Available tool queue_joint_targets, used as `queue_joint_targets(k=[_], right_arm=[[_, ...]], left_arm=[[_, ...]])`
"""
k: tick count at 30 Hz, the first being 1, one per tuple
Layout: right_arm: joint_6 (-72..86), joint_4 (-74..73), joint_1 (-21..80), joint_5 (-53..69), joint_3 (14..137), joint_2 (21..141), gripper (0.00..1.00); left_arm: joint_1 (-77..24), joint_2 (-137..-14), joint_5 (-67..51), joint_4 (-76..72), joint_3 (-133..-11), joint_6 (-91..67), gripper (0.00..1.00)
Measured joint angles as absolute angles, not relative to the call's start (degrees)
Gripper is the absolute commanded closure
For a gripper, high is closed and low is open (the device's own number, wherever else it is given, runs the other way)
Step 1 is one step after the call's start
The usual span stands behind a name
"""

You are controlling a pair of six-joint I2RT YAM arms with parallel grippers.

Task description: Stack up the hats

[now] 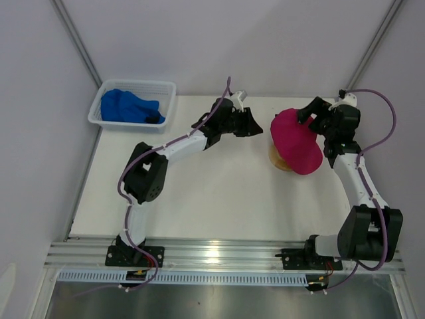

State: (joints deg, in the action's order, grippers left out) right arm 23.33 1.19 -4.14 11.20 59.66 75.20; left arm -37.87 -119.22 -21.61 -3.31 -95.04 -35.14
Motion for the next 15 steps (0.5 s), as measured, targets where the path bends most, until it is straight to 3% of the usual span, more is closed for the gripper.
queue_joint_targets(k=[3, 4, 9, 10, 13, 15], right_arm=[[22.06, 0.91, -4.43, 8.56, 59.96, 77.73, 0.21], [21.8, 0.82, -4.45, 7.79, 59.96, 78.24, 0.32], [22.31, 4.29, -5.65, 7.27, 59.13, 79.33, 0.62], [22.55, 5.08, -6.04, 7.9, 58.89, 79.57, 0.71], [23.79, 8.14, -7.73, 10.61, 58.72, 81.32, 0.81], [24.16, 10.07, -8.56, 12.69, 58.67, 82.76, 0.82]], left_arm=[[-37.85, -120.31, -21.34, -5.98, -94.26, -37.65, 0.62], [-37.85, -120.51, -21.17, -6.68, -93.67, -38.3, 0.62], [-37.47, -121.45, -21.02, -9.78, -92.2, -41.76, 0.63], [-37.41, -121.71, -21.1, -10.66, -92.2, -42.5, 0.63], [-37.19, -122.54, -21.37, -13.1, -92.2, -44.53, 0.63], [-37.04, -122.96, -21.54, -14.26, -92.2, -45.28, 0.63]])
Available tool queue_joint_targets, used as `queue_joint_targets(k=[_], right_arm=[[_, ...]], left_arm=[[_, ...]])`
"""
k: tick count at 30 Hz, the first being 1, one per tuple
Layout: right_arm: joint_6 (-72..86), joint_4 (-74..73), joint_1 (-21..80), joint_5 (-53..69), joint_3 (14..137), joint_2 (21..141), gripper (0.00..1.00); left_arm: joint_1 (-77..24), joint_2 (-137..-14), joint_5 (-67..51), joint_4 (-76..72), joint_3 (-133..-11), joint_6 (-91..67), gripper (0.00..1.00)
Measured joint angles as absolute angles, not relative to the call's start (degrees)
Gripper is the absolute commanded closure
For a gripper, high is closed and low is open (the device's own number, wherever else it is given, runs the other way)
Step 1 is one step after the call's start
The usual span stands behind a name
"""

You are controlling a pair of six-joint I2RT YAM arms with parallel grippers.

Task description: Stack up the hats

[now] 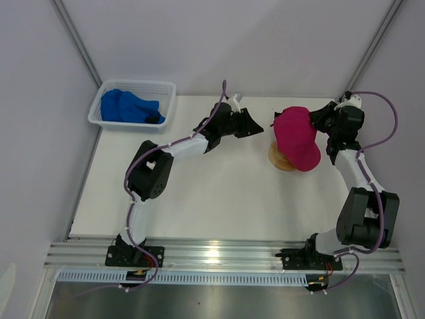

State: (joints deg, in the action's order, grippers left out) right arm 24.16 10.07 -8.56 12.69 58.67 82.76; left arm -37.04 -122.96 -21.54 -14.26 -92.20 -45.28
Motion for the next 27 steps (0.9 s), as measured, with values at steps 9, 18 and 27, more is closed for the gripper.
queue_joint_targets(k=[9, 18, 27], right_arm=[[24.45, 15.05, -11.09, 17.56, 57.04, 84.75, 1.0], [24.95, 17.96, -15.4, 23.97, 52.23, 83.83, 1.0], [27.49, 18.83, -18.55, 32.21, 48.18, 83.26, 1.0]], left_arm=[[-36.86, -123.13, -23.03, -16.95, -92.2, -46.48, 0.63], [-36.82, -123.0, -24.86, -18.39, -92.2, -46.5, 0.61], [-36.84, -120.7, -27.38, -18.7, -92.2, -45.91, 0.6]])
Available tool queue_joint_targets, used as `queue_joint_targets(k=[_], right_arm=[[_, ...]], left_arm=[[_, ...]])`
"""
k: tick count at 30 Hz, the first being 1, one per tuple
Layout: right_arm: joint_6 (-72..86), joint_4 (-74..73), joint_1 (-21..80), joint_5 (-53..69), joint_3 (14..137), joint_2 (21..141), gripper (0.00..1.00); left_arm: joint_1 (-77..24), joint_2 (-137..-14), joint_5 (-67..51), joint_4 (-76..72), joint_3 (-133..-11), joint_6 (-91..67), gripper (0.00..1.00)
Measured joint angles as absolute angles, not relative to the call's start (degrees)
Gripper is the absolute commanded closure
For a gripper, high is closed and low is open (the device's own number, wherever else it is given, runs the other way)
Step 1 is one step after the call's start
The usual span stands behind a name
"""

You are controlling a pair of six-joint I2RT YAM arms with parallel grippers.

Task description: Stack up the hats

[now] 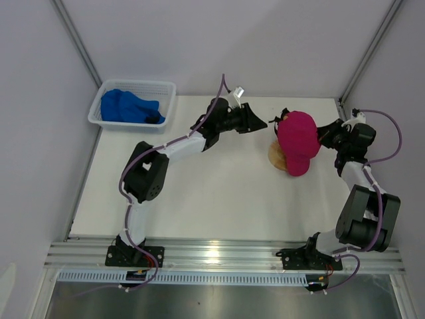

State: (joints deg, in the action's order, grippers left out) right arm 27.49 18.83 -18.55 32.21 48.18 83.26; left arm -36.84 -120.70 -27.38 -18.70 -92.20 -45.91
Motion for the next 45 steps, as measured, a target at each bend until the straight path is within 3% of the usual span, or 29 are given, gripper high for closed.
queue_joint_targets(k=[7, 21, 31, 45], right_arm=[[27.68, 17.04, -18.76, 32.95, 48.53, 78.43, 1.0], [24.29, 12.8, -16.4, 33.5, 56.71, 73.38, 1.0], [24.82, 11.97, -16.38, 34.59, 58.39, 76.99, 1.0], [24.82, 12.03, -15.55, 35.0, 60.14, 79.37, 1.0]], left_arm=[[-36.84, -119.66, -30.52, -16.16, -96.29, -42.87, 0.58], [-38.87, -125.47, -28.32, 1.39, -124.18, -34.41, 0.6], [-38.92, -129.51, -21.69, 10.96, -123.33, -31.86, 0.63], [-38.92, -136.05, -21.54, 12.23, -127.09, -31.94, 0.6]])
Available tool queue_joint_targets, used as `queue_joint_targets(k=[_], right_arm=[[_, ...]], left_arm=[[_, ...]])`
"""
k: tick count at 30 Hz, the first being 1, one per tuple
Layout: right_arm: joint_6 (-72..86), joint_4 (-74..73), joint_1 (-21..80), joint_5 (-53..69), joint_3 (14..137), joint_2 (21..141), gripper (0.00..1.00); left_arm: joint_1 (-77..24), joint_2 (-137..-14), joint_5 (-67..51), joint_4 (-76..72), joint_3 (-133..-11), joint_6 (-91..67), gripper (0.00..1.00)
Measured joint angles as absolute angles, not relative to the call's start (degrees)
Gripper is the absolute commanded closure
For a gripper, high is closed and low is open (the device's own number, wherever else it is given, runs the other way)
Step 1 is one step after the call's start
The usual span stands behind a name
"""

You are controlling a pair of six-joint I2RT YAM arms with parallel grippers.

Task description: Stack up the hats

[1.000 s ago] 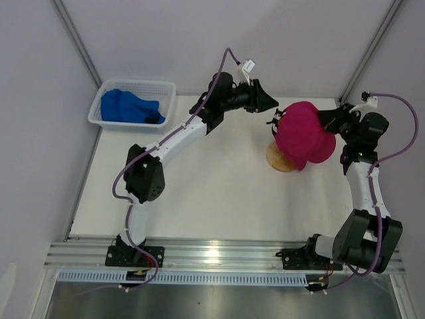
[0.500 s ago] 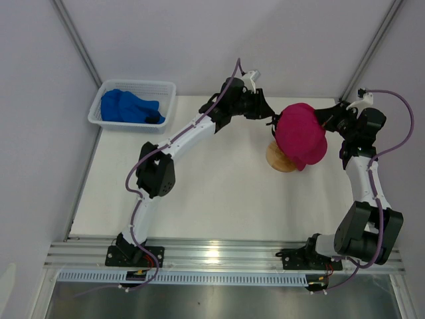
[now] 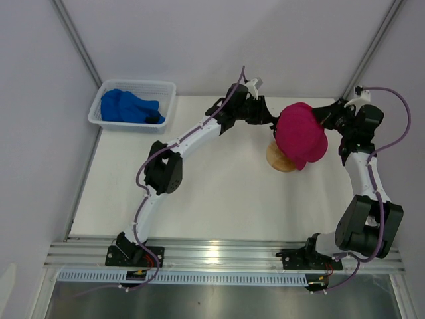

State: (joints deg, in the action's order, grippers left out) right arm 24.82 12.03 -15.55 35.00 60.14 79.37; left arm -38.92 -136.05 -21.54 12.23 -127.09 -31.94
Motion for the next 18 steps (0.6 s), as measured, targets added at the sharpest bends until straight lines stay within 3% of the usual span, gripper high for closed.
queue_joint_targets(k=[9, 18], right_arm=[[24.16, 11.2, -14.0, 34.81, 60.86, 82.11, 1.0], [20.4, 6.07, -12.78, 31.7, 65.12, 82.7, 0.78]], left_arm=[[-39.31, -138.08, -20.88, 14.11, -127.31, -31.92, 0.57], [-39.27, -138.08, -20.86, 14.06, -127.33, -31.92, 0.54]])
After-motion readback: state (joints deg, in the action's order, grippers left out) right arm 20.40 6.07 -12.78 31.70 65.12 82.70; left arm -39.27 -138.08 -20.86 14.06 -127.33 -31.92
